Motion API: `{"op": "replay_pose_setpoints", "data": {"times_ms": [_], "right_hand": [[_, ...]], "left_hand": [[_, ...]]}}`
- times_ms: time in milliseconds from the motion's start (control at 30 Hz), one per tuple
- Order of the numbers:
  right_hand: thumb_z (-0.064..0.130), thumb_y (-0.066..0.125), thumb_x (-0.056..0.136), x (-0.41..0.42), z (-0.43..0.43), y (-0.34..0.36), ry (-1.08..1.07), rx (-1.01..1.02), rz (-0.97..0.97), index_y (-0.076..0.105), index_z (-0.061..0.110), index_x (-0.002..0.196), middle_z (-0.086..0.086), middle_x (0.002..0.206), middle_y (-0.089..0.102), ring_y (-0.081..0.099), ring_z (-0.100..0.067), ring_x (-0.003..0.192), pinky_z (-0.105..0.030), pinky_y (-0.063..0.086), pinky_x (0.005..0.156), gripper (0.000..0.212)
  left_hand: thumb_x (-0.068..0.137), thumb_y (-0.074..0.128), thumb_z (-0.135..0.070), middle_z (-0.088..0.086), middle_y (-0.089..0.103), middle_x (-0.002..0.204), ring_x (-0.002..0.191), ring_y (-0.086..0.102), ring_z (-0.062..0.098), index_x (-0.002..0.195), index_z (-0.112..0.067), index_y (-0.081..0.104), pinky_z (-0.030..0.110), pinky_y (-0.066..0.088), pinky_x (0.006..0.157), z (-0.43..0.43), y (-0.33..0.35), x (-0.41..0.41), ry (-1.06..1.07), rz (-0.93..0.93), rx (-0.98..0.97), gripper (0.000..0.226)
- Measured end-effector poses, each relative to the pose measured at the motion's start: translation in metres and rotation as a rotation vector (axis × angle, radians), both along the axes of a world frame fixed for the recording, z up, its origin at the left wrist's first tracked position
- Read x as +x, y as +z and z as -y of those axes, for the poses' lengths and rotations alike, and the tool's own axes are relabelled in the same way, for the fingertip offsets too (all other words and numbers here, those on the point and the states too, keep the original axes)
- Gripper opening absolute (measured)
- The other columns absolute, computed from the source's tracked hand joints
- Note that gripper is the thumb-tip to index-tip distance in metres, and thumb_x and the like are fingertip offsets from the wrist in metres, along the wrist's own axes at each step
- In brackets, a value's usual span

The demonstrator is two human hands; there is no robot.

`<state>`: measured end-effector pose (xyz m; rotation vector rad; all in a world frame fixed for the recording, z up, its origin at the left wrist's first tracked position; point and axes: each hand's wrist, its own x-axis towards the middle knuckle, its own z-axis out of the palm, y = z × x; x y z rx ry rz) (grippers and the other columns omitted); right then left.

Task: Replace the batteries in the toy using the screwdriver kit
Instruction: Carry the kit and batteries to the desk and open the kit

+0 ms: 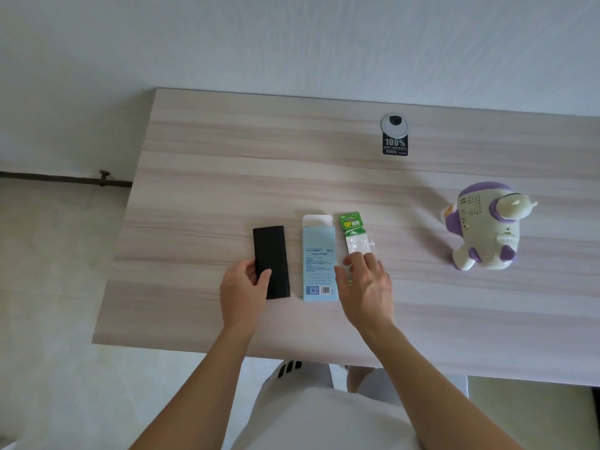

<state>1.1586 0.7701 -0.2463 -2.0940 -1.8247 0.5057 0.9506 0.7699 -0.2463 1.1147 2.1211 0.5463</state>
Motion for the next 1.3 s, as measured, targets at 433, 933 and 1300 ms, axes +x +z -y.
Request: {"op": "replay_pose_setpoints", "data": {"times_ms": [433,933,1300], "right_hand": [[0.024,0.069,0.090,-0.036,-0.001,0.005,0.133,-0.044,-0.046,0.060,0.011,0.097,-0.010,0.096,0.065,0.065,-0.029,0.085,-0.036,0.056,0.064,0.018],[0.054,0.047,0.097,-0.066,-0.024,0.049,0.036,-0.544,-0.501,0.054,0.019,0.103,-0.001,0.096,0.063,0.068,-0.016,0.083,-0.025,0.058,0.060,0.036],[0.038,0.057,0.098,-0.038,-0.012,0.092,-0.055,-0.360,-0.791,0.057,0.011,0.082,-0.008,0.075,0.063,0.065,-0.011,0.054,-0.024,0.050,0.047,0.031]], "left_hand": [[0.079,0.079,-0.046,0.009,0.056,0.120,0.106,0.056,0.024,0.124,-0.011,0.048,0.030,0.046,0.077,-0.023,0.006,0.013,0.011,-0.024,-0.217,0.066],[0.092,0.070,-0.024,0.007,0.074,0.102,0.095,0.072,0.022,0.104,-0.018,0.065,0.043,0.063,0.077,-0.009,0.057,0.002,0.257,0.764,-0.115,0.014],[0.093,0.064,-0.043,0.003,0.077,0.084,0.079,0.075,0.019,0.090,-0.015,0.072,0.040,0.064,0.068,-0.014,0.105,0.035,0.218,0.791,-0.100,0.029]]}}
